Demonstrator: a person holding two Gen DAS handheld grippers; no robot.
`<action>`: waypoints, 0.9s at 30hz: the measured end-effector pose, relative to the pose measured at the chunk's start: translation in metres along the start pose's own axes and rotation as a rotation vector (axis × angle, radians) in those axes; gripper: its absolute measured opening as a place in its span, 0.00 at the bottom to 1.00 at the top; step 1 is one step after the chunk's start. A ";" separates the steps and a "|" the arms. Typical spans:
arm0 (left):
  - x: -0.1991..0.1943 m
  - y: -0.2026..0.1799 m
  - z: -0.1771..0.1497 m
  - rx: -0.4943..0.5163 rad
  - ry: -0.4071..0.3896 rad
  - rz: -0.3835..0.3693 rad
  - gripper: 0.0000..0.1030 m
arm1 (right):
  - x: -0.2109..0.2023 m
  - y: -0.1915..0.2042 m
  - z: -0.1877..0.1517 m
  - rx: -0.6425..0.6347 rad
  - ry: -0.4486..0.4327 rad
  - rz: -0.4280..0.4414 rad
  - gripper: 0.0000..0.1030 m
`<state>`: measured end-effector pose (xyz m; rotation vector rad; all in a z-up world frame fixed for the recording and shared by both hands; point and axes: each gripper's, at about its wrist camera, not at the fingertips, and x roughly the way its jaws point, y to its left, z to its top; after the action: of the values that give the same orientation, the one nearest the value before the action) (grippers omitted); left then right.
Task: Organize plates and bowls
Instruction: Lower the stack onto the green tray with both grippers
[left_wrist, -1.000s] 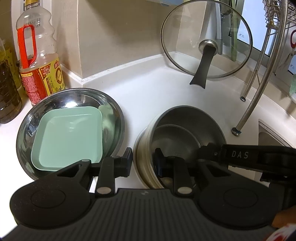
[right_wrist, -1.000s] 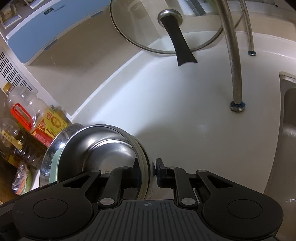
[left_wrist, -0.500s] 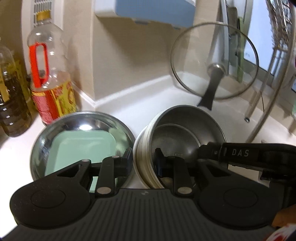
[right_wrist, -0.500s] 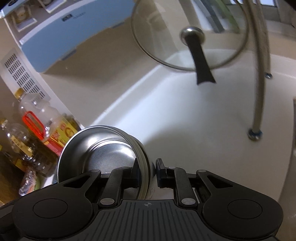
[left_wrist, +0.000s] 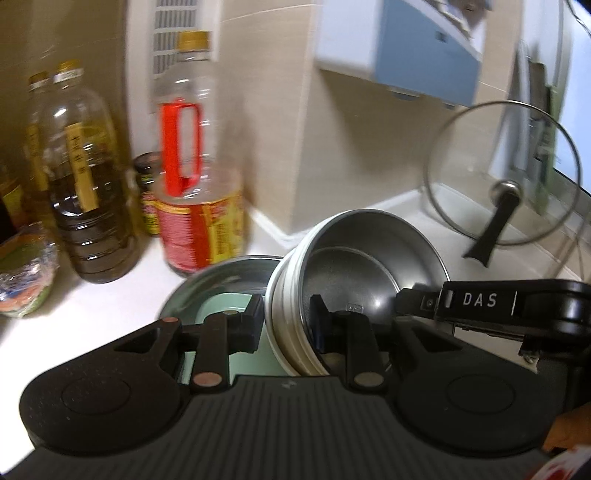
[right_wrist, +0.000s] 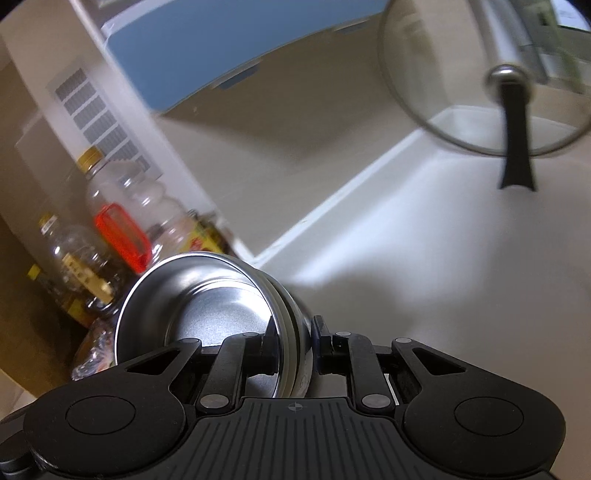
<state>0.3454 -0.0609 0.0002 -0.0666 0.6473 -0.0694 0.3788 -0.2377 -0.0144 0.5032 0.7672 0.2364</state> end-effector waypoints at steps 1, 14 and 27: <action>0.001 0.006 0.001 -0.008 0.003 0.008 0.22 | 0.006 0.004 0.001 -0.006 0.012 0.006 0.17; 0.026 0.050 -0.006 -0.077 0.095 0.060 0.22 | 0.065 0.032 -0.009 -0.006 0.166 0.016 0.17; 0.044 0.062 -0.004 -0.098 0.155 0.030 0.22 | 0.077 0.032 -0.009 -0.008 0.211 -0.030 0.17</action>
<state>0.3806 -0.0032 -0.0345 -0.1468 0.8065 -0.0140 0.4253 -0.1778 -0.0493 0.4636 0.9783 0.2670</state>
